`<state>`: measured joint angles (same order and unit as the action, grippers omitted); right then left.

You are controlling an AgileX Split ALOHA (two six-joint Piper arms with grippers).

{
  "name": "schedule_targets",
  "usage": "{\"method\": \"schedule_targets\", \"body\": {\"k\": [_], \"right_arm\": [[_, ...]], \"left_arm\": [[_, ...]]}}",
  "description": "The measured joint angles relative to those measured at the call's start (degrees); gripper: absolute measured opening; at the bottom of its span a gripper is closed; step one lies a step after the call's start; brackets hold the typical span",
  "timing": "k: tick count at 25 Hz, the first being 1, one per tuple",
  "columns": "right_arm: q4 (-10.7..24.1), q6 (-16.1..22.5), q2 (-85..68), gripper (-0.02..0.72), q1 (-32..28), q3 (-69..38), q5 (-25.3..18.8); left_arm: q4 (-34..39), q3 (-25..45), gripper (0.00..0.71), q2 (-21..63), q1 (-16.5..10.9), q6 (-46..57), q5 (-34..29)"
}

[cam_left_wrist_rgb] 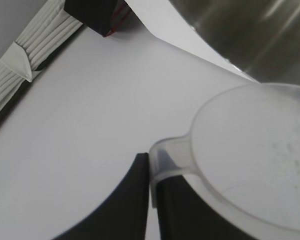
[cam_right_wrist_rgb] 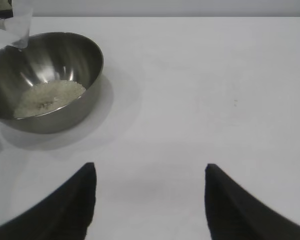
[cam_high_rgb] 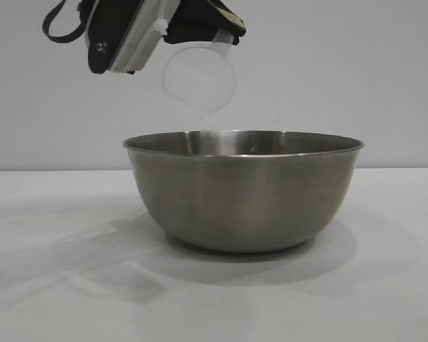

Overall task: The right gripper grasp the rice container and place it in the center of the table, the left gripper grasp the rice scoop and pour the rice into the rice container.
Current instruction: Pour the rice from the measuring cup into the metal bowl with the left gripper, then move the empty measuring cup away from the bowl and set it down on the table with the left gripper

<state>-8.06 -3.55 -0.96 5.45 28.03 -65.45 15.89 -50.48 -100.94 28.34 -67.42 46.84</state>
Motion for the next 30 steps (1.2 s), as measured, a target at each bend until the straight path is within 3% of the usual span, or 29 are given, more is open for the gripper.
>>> {"method": "schedule_targets", "body": {"k": [3, 5, 7, 11, 14, 17, 24, 30], "right_arm": [[0.0, 0.0, 0.0, 0.446, 0.0, 0.0, 0.0], [0.0, 0.0, 0.0, 0.446, 0.0, 0.0, 0.0], [0.0, 0.1, 0.0, 0.446, 0.0, 0.0, 0.0], [0.0, 0.1, 0.0, 0.446, 0.0, 0.0, 0.0], [0.0, 0.1, 0.0, 0.446, 0.0, 0.0, 0.0], [0.0, 0.1, 0.0, 0.446, 0.0, 0.0, 0.0], [0.0, 0.1, 0.0, 0.446, 0.0, 0.0, 0.0], [0.0, 0.1, 0.0, 0.446, 0.0, 0.0, 0.0]], "left_arm": [[-20.5, 0.0, 0.0, 0.0, -0.8, 17.6, 0.2], [-27.2, 1.3, 0.0, 0.4, -3.0, 29.9, -0.1], [-27.9, 4.0, 0.0, 0.5, -6.7, 45.1, -0.1], [-14.3, 9.8, 0.0, 0.3, -14.9, 64.3, 0.5], [-8.4, 13.1, 0.0, -1.2, -18.9, 67.8, 3.0], [-7.3, 15.3, 0.0, -4.0, -20.3, 68.3, 6.5], [-6.9, 16.0, 0.0, -11.7, -20.6, 68.3, 13.8], [-6.8, 16.0, 0.0, -14.3, -20.6, 68.3, 14.7]]}}
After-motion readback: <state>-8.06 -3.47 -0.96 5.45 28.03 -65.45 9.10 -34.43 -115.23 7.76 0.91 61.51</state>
